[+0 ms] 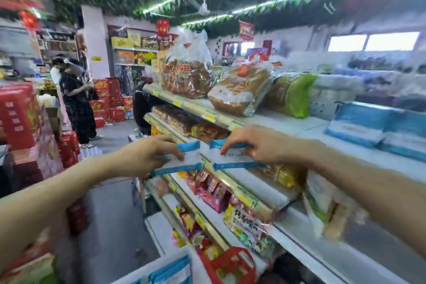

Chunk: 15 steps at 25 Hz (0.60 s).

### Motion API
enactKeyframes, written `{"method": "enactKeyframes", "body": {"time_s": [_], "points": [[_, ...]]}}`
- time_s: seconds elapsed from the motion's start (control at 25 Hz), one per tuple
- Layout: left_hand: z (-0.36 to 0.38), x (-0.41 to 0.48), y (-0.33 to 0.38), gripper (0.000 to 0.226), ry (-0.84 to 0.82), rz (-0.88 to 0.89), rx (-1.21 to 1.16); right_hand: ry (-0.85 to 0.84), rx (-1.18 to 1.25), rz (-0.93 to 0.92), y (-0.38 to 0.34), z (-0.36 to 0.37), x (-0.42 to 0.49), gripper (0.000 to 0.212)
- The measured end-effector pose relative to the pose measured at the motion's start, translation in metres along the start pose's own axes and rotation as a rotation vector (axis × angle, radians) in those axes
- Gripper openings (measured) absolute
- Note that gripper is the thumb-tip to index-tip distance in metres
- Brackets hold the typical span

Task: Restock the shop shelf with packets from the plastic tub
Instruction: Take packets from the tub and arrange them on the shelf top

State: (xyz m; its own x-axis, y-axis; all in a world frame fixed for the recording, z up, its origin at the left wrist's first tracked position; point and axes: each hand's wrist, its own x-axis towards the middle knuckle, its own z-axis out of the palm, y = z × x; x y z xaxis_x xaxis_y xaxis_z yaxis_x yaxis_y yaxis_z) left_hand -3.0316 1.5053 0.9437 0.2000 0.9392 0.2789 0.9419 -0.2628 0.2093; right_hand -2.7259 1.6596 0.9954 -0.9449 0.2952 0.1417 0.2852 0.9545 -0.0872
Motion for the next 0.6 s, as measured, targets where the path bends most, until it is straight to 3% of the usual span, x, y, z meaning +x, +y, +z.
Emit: {"method": "enactKeyframes", "body": {"time_s": [0.12,0.28,0.44,0.6], "points": [[-0.040,0.080,0.062,0.053,0.051,0.129,-0.149,0.119,-0.033,0.168,0.026,-0.075,-0.064,0.066],[-0.059,0.169,0.155,0.046,0.023,0.332,-0.196,0.205,-0.075,0.346,0.049,-0.139,-0.168,0.065],[-0.043,0.243,0.261,0.044,-0.055,0.492,-0.221,0.243,-0.114,0.549,0.069,-0.173,-0.290,0.059],[-0.016,0.294,0.351,0.048,-0.092,0.660,-0.194,0.245,-0.130,0.758,0.078,-0.190,-0.406,0.067]]}}
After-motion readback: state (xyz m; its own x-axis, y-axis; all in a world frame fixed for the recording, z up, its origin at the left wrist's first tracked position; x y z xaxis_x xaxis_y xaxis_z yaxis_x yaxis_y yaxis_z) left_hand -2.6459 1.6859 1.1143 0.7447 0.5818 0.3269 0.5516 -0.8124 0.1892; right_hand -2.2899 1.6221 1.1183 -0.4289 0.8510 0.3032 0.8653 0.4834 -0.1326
